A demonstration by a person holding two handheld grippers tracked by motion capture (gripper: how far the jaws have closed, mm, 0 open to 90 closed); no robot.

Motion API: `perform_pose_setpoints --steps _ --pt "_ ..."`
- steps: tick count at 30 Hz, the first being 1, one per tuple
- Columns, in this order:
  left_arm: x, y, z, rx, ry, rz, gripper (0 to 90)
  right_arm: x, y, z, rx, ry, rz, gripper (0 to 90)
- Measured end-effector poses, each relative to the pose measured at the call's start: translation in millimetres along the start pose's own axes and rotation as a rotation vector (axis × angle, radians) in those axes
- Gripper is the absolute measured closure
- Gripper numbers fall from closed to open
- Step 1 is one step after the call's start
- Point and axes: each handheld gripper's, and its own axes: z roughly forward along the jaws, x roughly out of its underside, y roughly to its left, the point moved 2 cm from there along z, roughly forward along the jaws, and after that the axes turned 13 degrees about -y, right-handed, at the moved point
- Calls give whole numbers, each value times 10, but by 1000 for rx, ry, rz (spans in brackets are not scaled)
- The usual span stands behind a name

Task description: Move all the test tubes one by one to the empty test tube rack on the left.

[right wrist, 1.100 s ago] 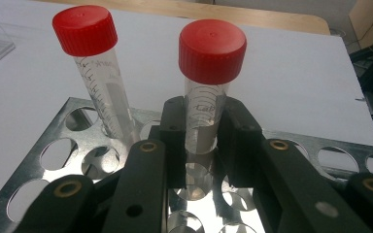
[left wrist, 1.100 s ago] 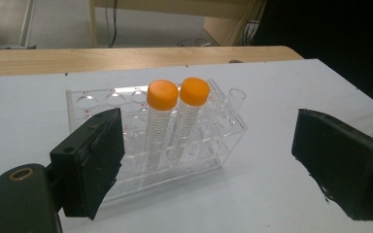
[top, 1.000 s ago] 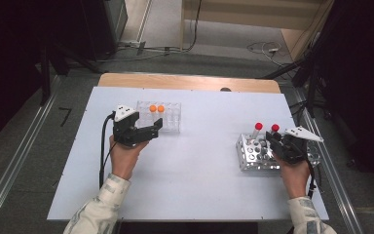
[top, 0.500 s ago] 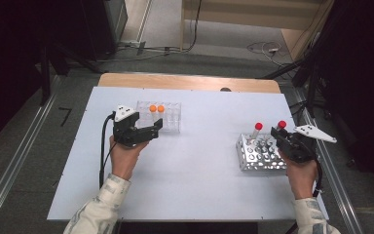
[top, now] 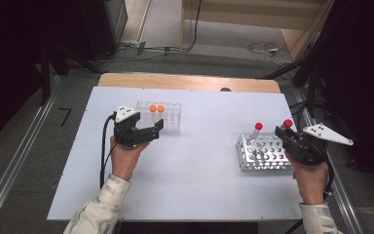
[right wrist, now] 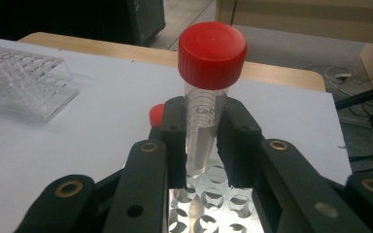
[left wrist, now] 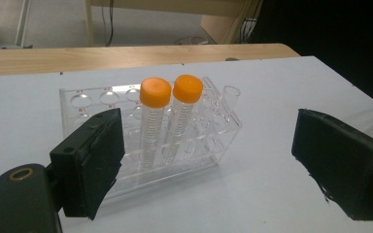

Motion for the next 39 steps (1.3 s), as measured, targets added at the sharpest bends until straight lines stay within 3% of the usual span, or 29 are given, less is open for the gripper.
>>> perform_pose_setpoints --steps 8,15,30,39 --pt "-7 -25 -9 8 -6 2 126 13 127 -23 -54 21 -12 711" --pt "-1 -67 -4 18 -3 6 128 -7 357 43 -129 24 -23 711" --pt "-42 -306 -77 78 -37 29 159 152 1158 545 -313 103 -81 711" --pt "29 -480 -36 139 -6 63 187 246 1636 890 -382 150 -119 711"
